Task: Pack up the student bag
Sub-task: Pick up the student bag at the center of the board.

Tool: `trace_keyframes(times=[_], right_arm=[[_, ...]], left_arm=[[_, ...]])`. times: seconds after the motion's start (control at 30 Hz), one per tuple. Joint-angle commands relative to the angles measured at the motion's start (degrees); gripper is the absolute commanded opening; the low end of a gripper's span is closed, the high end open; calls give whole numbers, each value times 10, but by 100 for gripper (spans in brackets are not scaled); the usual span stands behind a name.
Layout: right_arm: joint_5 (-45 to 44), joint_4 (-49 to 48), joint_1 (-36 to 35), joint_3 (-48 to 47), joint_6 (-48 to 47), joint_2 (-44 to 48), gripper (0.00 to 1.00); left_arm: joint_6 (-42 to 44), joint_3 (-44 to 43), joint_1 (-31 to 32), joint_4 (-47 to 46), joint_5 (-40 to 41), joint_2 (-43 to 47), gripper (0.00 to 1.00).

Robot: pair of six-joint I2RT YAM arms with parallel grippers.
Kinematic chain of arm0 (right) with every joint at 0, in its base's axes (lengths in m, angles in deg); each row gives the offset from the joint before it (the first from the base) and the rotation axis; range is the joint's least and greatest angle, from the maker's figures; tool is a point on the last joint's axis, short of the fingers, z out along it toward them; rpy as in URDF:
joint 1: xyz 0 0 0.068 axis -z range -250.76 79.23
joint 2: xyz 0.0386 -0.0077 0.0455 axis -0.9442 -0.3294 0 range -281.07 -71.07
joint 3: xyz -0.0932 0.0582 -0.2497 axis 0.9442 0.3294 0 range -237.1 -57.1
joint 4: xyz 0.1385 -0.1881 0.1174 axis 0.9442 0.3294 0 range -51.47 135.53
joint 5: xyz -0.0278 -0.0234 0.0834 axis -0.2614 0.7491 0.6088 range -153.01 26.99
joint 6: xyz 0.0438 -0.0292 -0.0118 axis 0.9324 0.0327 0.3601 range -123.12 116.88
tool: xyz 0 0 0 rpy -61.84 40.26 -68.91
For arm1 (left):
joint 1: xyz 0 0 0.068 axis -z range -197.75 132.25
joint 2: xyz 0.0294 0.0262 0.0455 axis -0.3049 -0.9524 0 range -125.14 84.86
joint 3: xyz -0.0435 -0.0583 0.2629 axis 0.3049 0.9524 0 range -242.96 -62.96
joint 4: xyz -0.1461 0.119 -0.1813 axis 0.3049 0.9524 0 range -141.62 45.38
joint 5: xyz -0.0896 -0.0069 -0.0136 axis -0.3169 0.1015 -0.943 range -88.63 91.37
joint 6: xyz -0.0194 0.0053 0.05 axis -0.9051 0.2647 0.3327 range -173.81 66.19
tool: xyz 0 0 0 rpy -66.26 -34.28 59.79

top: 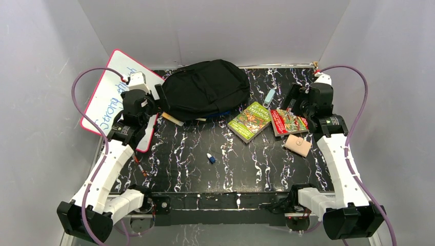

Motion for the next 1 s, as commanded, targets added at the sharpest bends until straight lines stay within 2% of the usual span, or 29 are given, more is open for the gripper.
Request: trace_keyframes(times=[0.0, 0.27, 0.47, 0.6, 0.83, 0.97], right_arm=[[-16, 9, 3, -31, -6, 18, 99], [-13, 22, 3, -19, 18, 19, 99], [75, -11, 4, -14, 24, 14, 99], [106, -35, 3, -12, 62, -4, 99], [242, -189, 4, 54, 131, -50, 99], [301, -252, 0, 46, 163, -126, 97]], left_arm=[[16, 2, 3, -37, 2, 29, 96], [32, 17, 3, -47, 29, 14, 96], [30, 20, 3, -54, 19, 1, 95], [25, 34, 3, -48, 38, 5, 95], [16, 28, 2, -34, 39, -9, 95], [12, 30, 2, -34, 44, -7, 95]])
